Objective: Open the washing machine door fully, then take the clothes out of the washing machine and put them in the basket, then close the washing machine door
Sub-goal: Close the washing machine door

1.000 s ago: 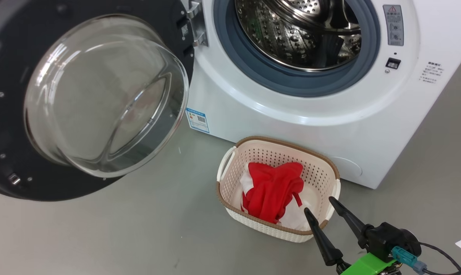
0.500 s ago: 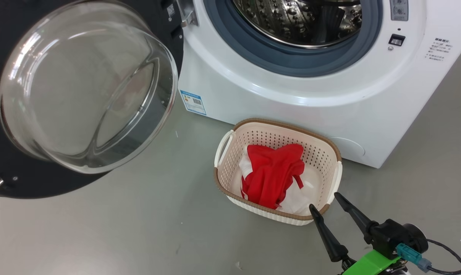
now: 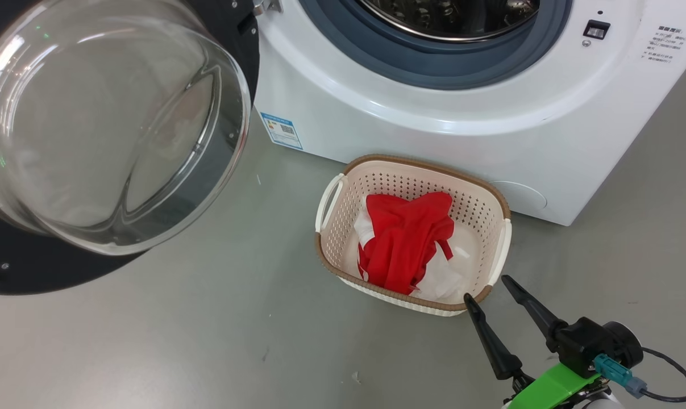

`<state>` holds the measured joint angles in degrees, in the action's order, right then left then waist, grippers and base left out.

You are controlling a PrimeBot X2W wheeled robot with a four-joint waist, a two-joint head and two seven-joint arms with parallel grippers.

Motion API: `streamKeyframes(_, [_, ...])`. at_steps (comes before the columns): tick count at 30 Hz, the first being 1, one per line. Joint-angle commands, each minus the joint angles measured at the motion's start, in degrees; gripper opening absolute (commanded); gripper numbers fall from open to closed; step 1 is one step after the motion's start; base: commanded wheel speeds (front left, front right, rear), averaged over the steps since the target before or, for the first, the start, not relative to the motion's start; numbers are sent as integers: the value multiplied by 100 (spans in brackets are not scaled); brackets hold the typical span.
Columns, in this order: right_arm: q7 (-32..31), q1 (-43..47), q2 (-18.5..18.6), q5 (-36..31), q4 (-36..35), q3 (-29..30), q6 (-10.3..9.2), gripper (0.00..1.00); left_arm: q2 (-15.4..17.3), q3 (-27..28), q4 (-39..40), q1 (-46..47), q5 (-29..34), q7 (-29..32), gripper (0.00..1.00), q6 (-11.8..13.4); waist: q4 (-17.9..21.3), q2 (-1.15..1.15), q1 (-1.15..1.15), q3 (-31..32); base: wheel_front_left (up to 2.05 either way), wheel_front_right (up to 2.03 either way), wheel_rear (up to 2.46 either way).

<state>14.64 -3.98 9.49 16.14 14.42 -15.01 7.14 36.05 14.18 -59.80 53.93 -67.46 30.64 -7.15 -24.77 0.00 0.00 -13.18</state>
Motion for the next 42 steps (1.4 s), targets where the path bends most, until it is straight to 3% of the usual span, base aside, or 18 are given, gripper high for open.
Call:
streamKeyframes(1, [36,-134,32,-39,-143,-95,35,100,416,82,183,-41,-74,95,0,-33,5,0,0,-5,0,0,0])
streamKeyframes(14, [36,-133,-44,-12,-113,-70,35,100,389,-194,844,-506,-372,1064,0,-34,37,0,0,192,0,0,0])
streamKeyframes(24, [36,-33,-191,29,-130,23,35,100,508,-520,2314,-1380,-858,2033,0,-34,73,0,0,519,0,0,0])
streamKeyframes(34, [36,118,-254,67,-154,58,35,100,628,-688,3918,-2306,-1319,2244,0,-34,173,0,0,815,0,0,0])
streamKeyframes(42, [36,257,-310,83,-183,120,35,100,505,-875,5091,-2820,-1698,2154,0,-34,305,0,0,1000,0,0,0])
